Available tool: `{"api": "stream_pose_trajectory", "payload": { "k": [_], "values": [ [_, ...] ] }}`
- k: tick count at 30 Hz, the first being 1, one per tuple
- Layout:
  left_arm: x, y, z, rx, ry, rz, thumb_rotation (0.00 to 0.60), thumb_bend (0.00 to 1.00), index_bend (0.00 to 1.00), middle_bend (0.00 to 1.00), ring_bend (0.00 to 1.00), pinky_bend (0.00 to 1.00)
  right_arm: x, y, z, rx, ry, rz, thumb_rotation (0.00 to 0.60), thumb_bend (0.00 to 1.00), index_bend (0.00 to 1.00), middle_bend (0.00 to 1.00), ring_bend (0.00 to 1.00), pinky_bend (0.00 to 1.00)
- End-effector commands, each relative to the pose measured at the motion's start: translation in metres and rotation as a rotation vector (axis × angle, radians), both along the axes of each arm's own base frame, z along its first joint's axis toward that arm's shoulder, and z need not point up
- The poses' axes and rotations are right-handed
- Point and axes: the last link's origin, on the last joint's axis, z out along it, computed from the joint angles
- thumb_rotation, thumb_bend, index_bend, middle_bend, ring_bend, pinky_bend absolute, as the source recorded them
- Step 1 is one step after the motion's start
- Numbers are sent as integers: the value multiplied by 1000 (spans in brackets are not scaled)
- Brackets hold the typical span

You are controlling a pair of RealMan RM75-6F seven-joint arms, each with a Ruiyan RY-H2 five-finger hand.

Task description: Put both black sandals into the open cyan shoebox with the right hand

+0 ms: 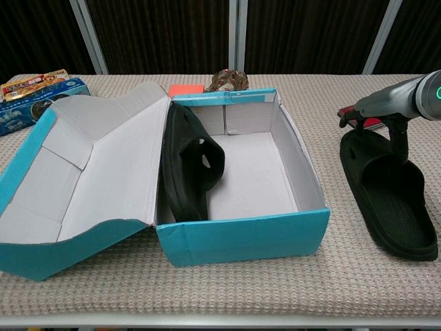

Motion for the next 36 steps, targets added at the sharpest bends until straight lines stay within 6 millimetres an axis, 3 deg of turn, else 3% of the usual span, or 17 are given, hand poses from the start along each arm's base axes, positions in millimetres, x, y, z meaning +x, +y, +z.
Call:
{"api": "stream_pose_trajectory", "payload": {
  "k": [1,12,20,36],
  "values": [
    [0,0,0,1,0,-1,600,72,85,104,0,83,0,0,-2,5,18,1,600,7,78,201,33,225],
    [0,-1,0,1,-4,-1,600,71,85,104,0,83,1,1,-6,6,50,4,600,18,139,257,47,228],
    [-1,-3,1,2,-4,4,600,71,85,104,0,83,2,0,-8,0,70,15,600,26,252,293,65,230],
    [0,-3,-2,-10,-2,1,600,71,85,103,0,83,-1,0,-3,-68,45,74,600,34,503,478,171,291]
  ]
}}
